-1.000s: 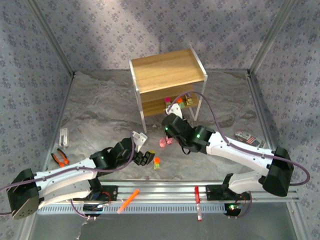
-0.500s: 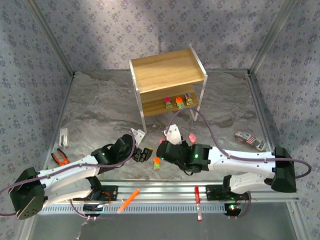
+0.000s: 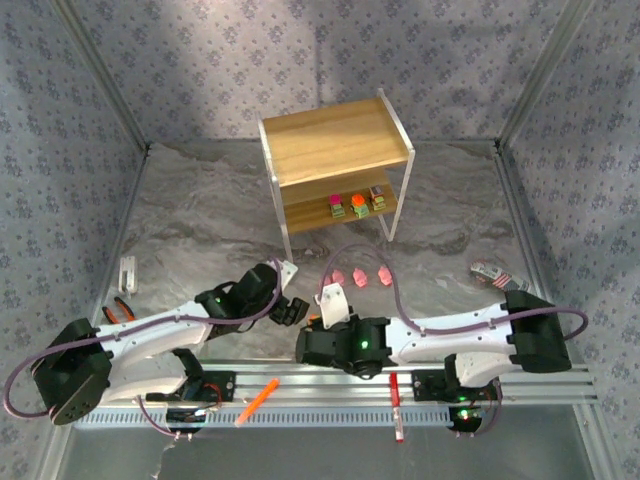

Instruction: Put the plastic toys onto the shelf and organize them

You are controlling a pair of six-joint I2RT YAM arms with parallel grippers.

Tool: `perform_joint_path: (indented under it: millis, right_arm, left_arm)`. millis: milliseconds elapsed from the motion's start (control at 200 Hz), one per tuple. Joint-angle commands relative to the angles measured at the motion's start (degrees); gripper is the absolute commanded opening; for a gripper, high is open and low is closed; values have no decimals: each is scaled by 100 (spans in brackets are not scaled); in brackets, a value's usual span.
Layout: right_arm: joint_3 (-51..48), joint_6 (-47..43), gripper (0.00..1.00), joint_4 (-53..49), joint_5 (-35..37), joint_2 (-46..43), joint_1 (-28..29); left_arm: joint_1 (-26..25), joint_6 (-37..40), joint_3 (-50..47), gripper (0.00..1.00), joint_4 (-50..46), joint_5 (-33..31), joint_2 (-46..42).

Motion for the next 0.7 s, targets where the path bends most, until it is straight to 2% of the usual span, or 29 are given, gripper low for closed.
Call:
perform_joint_path:
  millis: [0, 280, 695]
  right_arm:
    - [23, 446, 46, 210, 25, 241, 87]
    - [8, 764, 46, 530, -115, 745, 186]
    - [108, 1680, 44, 443, 68, 1413, 382]
  left_arm:
    - [116, -106, 172, 84, -11, 203, -50]
    - [454, -240, 27, 84, -19, 333, -283]
    - [494, -258, -66, 84, -19, 270, -532]
